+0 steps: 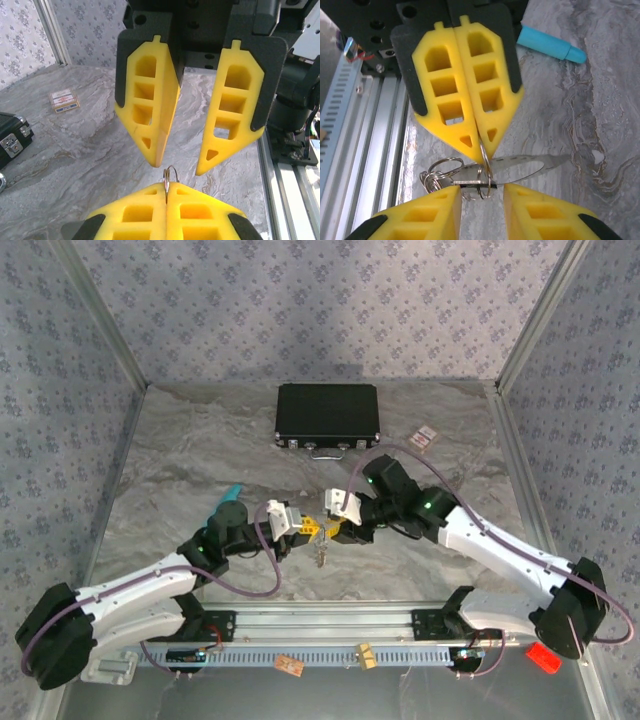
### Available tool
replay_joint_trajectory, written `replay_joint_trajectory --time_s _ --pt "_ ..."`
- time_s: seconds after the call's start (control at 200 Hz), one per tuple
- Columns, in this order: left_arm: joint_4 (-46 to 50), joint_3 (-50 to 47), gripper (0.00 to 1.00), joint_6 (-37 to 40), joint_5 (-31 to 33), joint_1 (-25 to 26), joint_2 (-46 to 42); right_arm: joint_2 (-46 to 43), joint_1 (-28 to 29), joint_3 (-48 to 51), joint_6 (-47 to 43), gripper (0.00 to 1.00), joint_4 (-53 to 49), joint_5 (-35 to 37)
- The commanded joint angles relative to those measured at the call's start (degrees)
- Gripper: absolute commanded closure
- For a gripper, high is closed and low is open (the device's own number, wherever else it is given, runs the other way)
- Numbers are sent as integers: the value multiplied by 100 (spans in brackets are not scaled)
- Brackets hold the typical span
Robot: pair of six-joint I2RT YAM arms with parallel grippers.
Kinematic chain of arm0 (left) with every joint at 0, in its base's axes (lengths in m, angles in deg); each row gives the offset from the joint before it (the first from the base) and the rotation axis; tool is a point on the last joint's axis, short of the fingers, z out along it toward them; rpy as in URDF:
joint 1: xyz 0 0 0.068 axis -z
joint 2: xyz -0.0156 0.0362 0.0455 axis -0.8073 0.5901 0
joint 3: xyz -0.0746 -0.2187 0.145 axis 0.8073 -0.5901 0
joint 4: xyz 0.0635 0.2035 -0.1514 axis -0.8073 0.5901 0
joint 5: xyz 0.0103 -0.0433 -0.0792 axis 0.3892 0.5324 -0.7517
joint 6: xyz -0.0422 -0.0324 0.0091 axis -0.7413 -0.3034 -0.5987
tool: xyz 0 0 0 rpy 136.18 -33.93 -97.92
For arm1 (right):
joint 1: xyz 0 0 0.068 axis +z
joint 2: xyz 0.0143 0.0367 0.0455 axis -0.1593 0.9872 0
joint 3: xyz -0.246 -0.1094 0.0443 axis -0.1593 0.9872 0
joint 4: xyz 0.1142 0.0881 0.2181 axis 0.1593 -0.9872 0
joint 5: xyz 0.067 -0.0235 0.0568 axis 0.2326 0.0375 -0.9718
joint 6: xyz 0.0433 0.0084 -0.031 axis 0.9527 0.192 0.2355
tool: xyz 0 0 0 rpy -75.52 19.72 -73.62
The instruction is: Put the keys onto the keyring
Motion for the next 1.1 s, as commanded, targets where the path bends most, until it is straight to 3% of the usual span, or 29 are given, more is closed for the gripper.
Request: replay_joint_trajectory --time_s 0.0,0.17,0.48,0.605,0.71,0.895,1.099 --pt "-888 -148 100 -303 -86 6 32 -87 -50 300 529 70 794 -444" --pt "-1166 -206 100 -438 -142 8 114 -77 -69 523 703 73 1135 -429" --pt "-1439 -278 100 -586 -178 10 136 -108 -128 578 757 100 1226 -516" --pt "-1250 -237 100 -563 -118 5 98 -93 -128 483 683 100 1155 -529" --pt "-589 -85 79 -328 138 3 -41 -35 -113 232 389 100 663 -382" --pt "528 262 80 307 133 9 -129 256 17 -396 -299 100 -591 161" --pt "635 445 81 459 -32 3 18 485 163 -831 -572 100 -1159 371"
